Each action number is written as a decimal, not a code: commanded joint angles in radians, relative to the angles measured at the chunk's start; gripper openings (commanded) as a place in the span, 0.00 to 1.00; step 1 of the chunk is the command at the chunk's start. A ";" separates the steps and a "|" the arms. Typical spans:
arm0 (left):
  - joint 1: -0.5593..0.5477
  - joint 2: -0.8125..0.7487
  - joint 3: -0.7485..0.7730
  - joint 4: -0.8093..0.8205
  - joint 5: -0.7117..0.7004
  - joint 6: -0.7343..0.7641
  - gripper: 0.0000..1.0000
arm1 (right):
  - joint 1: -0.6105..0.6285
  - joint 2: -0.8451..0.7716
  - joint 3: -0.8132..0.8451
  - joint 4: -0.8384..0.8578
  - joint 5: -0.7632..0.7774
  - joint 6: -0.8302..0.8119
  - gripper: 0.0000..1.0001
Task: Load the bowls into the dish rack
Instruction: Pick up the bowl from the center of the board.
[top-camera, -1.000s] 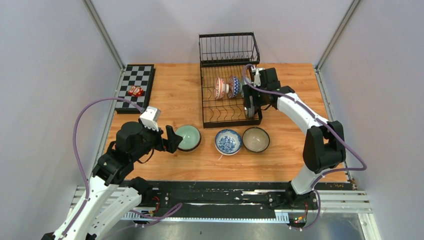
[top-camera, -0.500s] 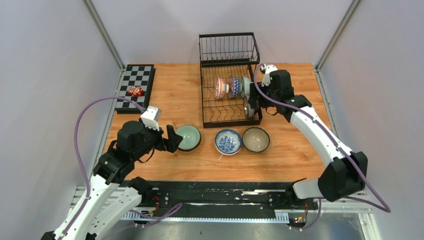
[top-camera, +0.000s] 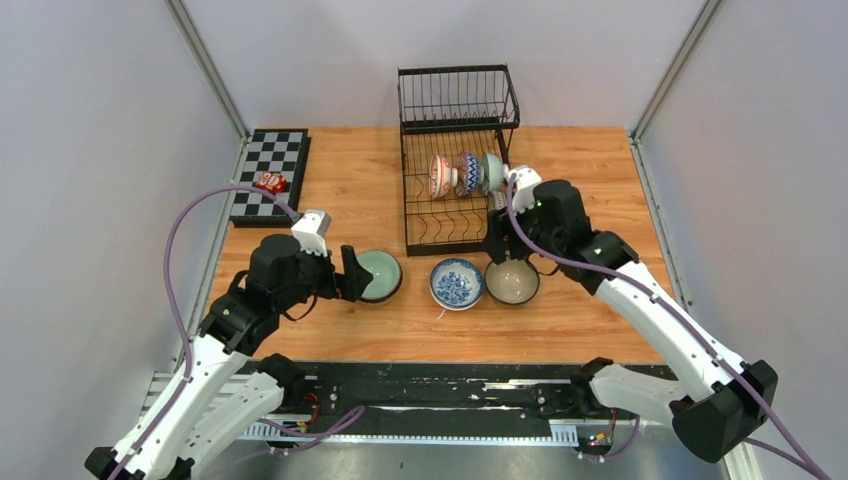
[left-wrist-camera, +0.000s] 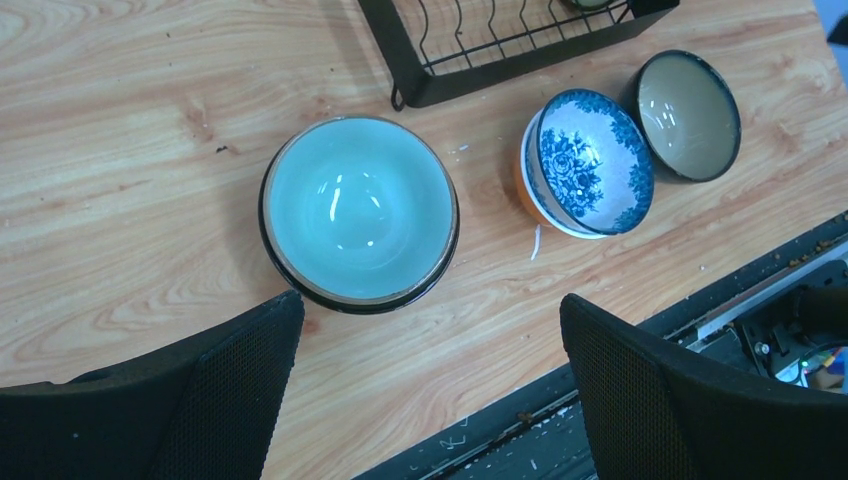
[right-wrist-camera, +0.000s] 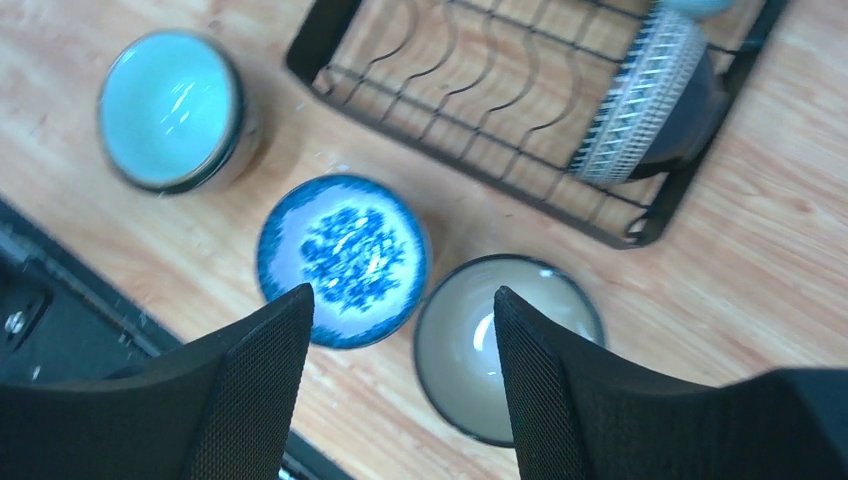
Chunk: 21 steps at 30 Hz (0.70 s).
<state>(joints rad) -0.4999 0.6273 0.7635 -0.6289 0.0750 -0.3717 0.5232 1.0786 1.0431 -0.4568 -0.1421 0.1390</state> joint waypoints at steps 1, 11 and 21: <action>-0.004 0.005 -0.021 0.020 -0.018 -0.021 1.00 | 0.115 -0.016 -0.031 -0.060 -0.022 -0.019 0.68; -0.004 -0.002 -0.032 0.015 -0.040 -0.026 1.00 | 0.327 0.138 -0.019 -0.076 -0.014 -0.077 0.63; -0.005 -0.009 -0.032 0.017 -0.035 -0.022 1.00 | 0.434 0.356 0.035 -0.062 -0.038 -0.088 0.52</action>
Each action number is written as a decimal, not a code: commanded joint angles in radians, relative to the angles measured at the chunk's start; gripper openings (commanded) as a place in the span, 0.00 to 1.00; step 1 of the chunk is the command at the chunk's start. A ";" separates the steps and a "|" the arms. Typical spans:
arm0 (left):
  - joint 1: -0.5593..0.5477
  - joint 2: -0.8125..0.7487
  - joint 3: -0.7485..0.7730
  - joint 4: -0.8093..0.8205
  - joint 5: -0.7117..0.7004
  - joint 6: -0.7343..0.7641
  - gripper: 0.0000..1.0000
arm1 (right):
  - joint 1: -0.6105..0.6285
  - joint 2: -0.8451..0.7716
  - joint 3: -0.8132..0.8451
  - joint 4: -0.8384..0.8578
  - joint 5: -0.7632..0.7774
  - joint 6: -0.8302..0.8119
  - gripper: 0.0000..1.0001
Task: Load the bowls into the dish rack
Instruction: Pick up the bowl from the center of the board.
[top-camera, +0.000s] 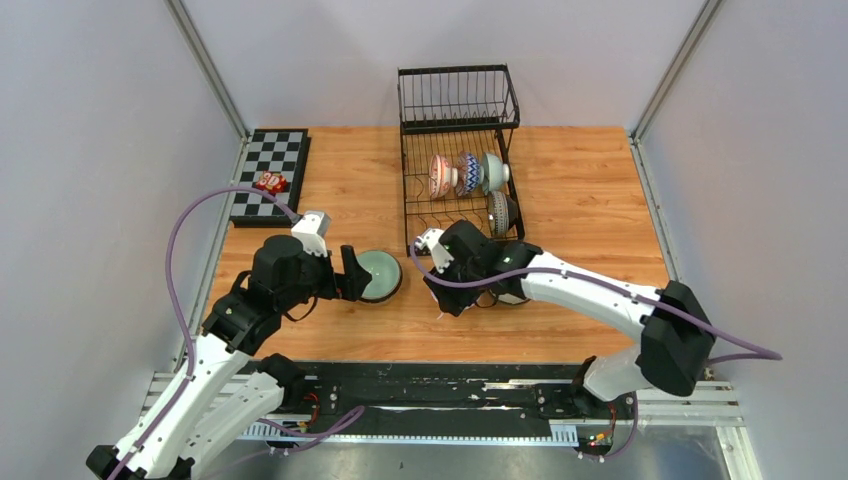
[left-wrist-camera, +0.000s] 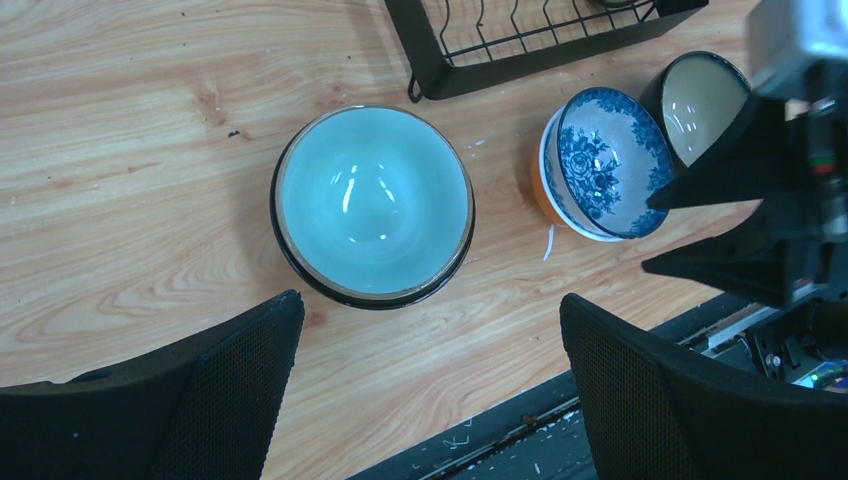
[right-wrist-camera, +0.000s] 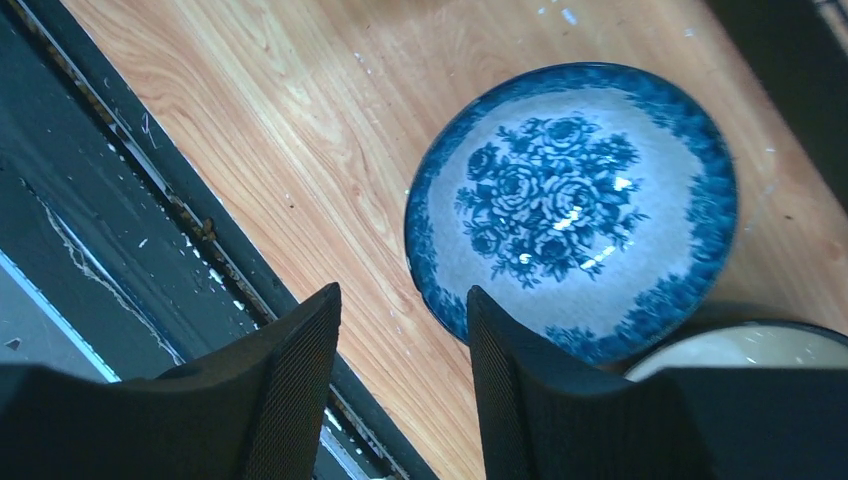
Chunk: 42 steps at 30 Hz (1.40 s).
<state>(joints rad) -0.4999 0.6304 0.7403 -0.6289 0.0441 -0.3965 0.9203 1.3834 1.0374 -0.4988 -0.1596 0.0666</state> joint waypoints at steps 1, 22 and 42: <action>-0.005 -0.011 -0.009 0.018 -0.002 0.003 1.00 | 0.042 0.069 0.045 -0.019 -0.023 -0.017 0.50; -0.005 -0.015 -0.012 0.024 0.006 0.006 1.00 | 0.065 0.208 0.081 -0.007 0.058 -0.013 0.17; -0.005 -0.012 -0.005 0.023 0.012 0.008 1.00 | 0.126 0.054 0.066 -0.012 0.197 -0.096 0.03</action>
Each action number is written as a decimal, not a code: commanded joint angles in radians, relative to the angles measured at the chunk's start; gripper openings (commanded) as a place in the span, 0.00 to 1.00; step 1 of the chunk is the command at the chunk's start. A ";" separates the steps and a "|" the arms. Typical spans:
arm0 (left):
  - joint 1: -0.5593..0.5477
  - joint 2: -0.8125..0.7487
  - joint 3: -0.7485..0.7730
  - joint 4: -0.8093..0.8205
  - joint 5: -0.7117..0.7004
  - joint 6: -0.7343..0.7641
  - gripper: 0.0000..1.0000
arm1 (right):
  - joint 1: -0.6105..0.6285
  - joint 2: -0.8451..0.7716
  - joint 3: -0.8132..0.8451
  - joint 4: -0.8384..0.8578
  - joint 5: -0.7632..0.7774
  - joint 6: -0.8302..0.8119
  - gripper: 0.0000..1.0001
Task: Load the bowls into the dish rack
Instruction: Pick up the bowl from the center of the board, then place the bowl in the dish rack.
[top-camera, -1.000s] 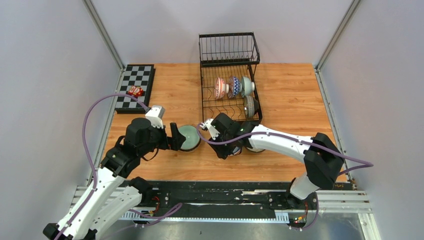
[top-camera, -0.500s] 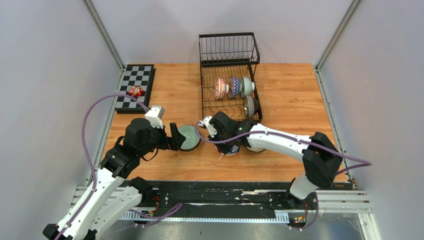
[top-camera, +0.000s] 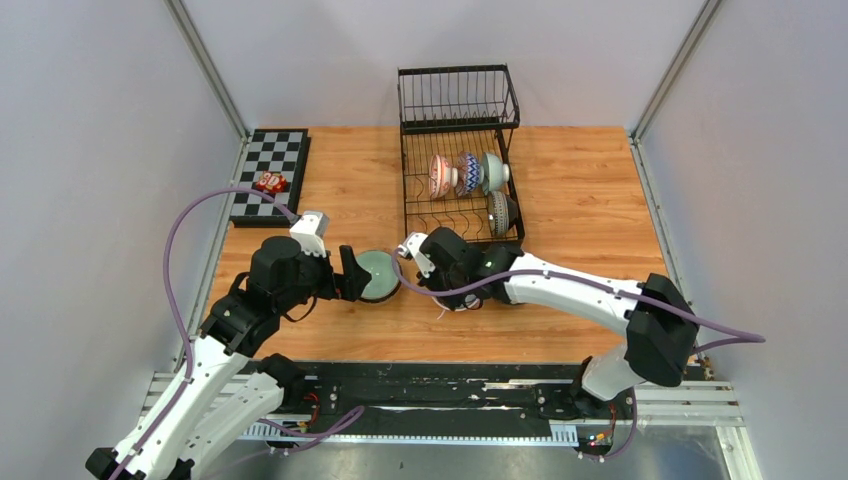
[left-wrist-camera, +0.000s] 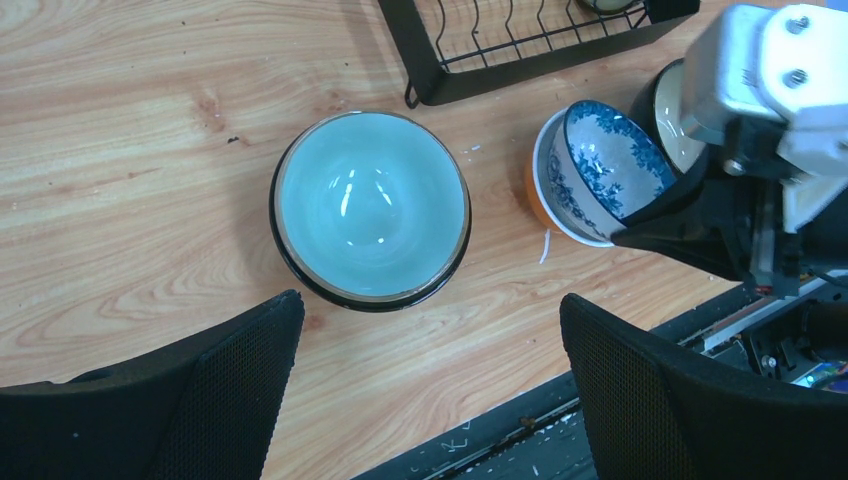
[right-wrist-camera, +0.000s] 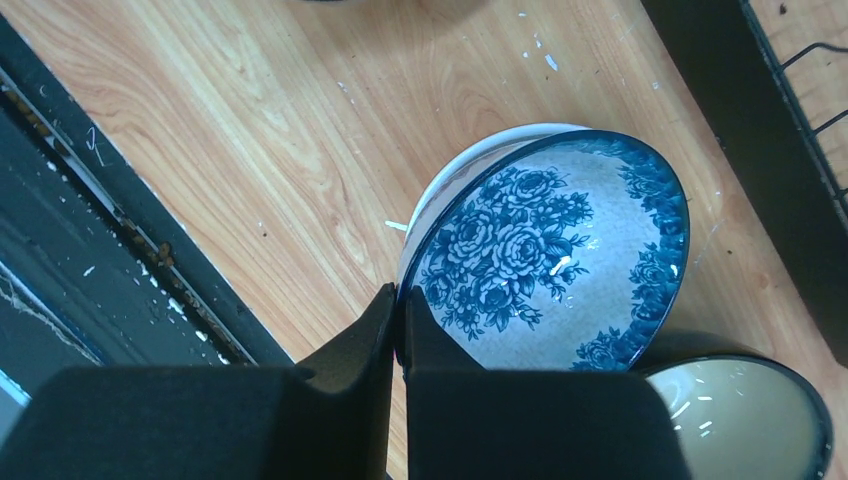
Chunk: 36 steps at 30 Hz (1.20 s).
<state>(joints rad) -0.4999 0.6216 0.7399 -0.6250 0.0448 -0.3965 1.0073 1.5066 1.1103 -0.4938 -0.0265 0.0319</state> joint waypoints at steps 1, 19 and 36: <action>-0.005 -0.001 -0.001 0.017 0.017 0.009 1.00 | 0.050 -0.083 -0.007 -0.018 0.073 -0.077 0.03; -0.029 0.127 0.150 -0.037 0.226 0.053 0.93 | 0.326 -0.203 0.004 -0.051 0.197 -0.410 0.03; -0.311 0.318 0.156 -0.049 0.075 0.035 0.80 | 0.520 -0.128 0.102 -0.184 0.235 -0.551 0.03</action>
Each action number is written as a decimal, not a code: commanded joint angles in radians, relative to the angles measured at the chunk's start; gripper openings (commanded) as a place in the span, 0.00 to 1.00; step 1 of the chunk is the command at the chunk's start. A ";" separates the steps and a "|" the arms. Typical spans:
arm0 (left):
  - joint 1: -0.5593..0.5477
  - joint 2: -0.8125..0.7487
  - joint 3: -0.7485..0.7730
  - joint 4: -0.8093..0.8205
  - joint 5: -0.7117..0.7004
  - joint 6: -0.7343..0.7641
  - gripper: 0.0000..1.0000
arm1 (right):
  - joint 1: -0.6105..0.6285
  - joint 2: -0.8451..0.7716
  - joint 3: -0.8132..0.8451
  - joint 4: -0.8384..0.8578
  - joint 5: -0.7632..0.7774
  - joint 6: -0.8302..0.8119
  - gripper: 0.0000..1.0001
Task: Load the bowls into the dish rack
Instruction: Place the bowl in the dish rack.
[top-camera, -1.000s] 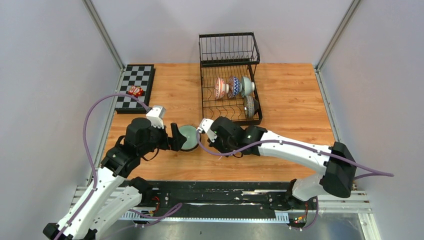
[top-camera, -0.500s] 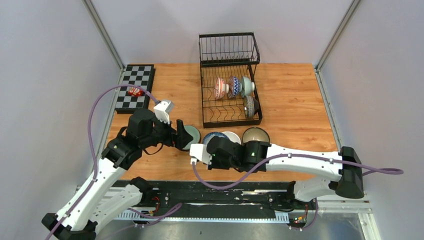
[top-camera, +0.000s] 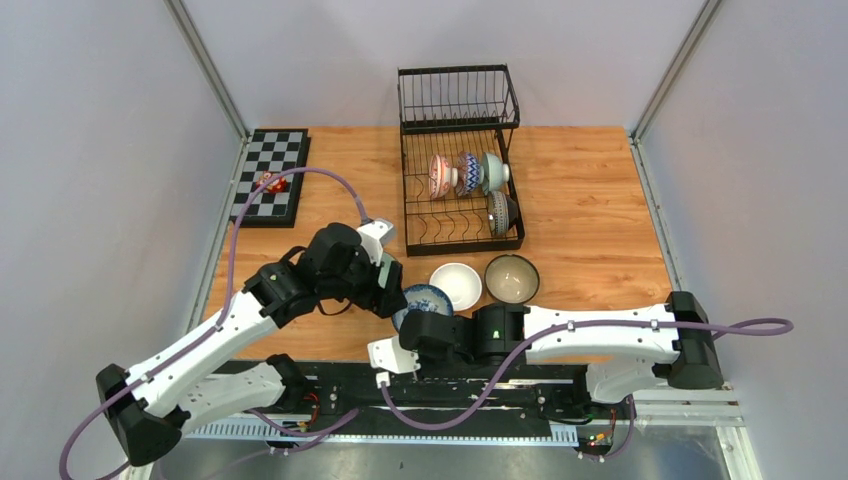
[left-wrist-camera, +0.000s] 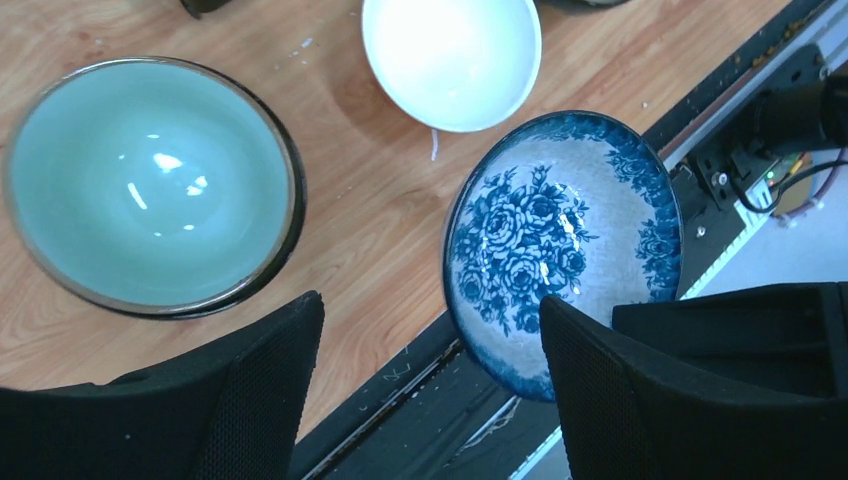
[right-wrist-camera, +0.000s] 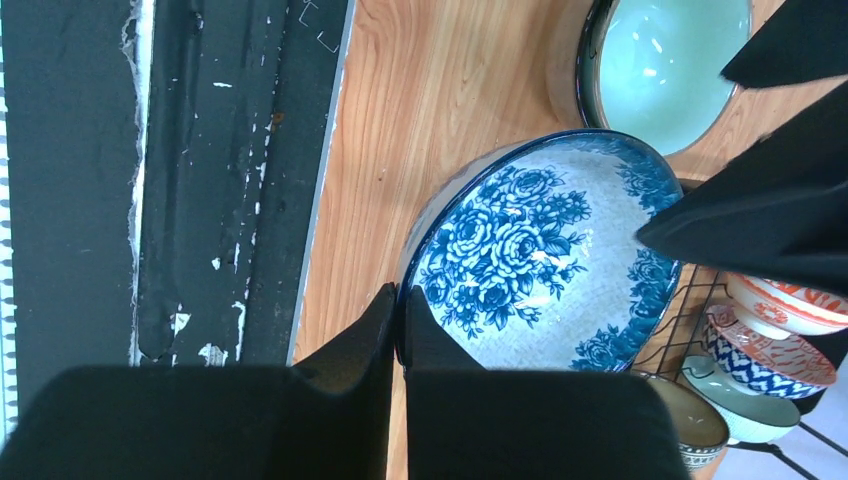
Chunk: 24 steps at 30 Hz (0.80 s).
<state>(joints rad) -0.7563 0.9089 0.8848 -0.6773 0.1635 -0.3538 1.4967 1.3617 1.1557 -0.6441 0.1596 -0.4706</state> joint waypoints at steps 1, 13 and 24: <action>-0.068 0.041 0.011 0.001 -0.058 -0.010 0.79 | 0.038 0.023 0.065 -0.042 0.054 -0.050 0.03; -0.126 0.095 -0.010 0.014 -0.097 -0.027 0.48 | 0.084 0.044 0.102 -0.075 0.101 -0.048 0.03; -0.130 0.112 -0.021 0.046 -0.056 -0.034 0.13 | 0.098 0.047 0.108 -0.080 0.137 -0.047 0.03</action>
<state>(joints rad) -0.8791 1.0168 0.8783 -0.6632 0.0887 -0.3840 1.5749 1.4059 1.2201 -0.7109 0.2386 -0.4942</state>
